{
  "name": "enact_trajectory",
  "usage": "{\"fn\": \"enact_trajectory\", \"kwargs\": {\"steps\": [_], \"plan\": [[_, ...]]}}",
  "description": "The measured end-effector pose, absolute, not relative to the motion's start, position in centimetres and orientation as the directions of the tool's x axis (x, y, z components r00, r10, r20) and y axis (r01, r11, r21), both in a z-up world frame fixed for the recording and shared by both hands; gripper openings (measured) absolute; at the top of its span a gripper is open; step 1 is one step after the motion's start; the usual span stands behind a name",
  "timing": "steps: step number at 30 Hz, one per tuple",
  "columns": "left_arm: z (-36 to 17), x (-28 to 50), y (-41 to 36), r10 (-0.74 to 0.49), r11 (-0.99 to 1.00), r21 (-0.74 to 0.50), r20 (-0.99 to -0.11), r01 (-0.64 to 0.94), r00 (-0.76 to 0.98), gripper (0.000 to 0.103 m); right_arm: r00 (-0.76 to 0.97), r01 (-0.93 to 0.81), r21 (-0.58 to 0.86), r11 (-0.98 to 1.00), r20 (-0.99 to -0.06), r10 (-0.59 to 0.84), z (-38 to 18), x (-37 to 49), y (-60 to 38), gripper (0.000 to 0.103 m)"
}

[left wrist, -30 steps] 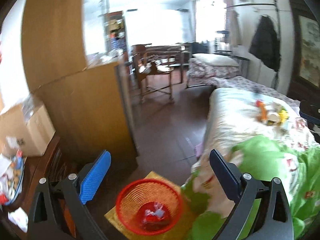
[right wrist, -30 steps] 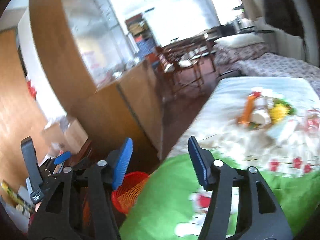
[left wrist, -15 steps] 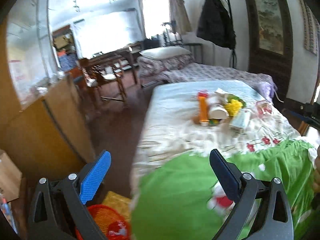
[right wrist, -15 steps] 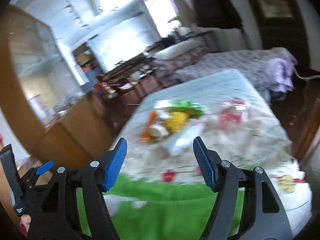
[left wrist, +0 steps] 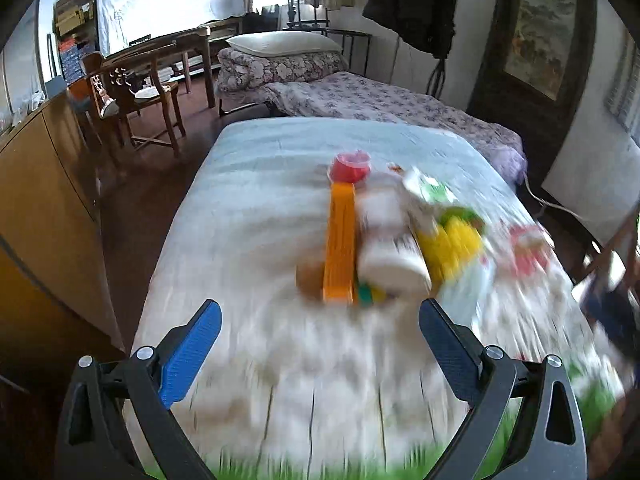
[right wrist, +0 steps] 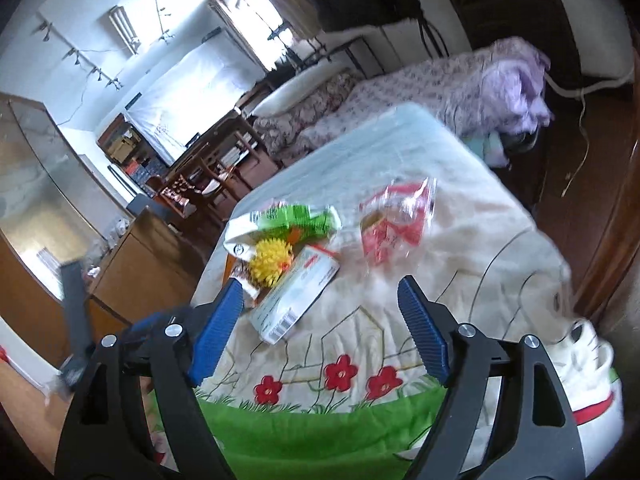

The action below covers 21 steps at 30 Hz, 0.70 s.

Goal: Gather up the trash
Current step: 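Bring both open tools back over the items on the bed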

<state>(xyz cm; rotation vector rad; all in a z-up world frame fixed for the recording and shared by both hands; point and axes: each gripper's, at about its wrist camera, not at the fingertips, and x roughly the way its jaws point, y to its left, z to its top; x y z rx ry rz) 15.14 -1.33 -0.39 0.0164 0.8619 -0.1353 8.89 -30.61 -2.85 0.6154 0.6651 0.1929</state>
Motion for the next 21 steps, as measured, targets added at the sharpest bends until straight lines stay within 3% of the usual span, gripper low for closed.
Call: {"fn": "enact_trajectory", "kwargs": {"steps": [7, 14, 18, 21], "plan": [[-1.9, 21.6, -2.8, -0.111, 0.992, -0.05, -0.773, 0.114, 0.625, 0.097, 0.767, 0.02, 0.632, 0.775, -0.506, 0.394, -3.3, 8.9, -30.8, 0.08], [-4.4, 21.5, -6.5, -0.244, 0.946, -0.096, -0.841, 0.31, 0.483, 0.097, 0.753, -0.004, 0.616, 0.788, -0.516, 0.408, -3.0, 8.8, -29.7, 0.081], [-3.8, 18.9, -7.5, -0.285, 0.908, -0.064, -0.819, 0.413, 0.499, 0.097, 0.758, 0.004, 0.645, 0.764, -0.501, 0.419, -3.1, 8.6, -30.1, 0.081], [-2.8, 18.6, -6.4, -0.295, 0.922, -0.079, -0.776, 0.378, 0.558, 0.097, 0.757, 0.01, 0.661, 0.75, -0.495, 0.426, -3.3, 8.5, -30.4, 0.081]]}}
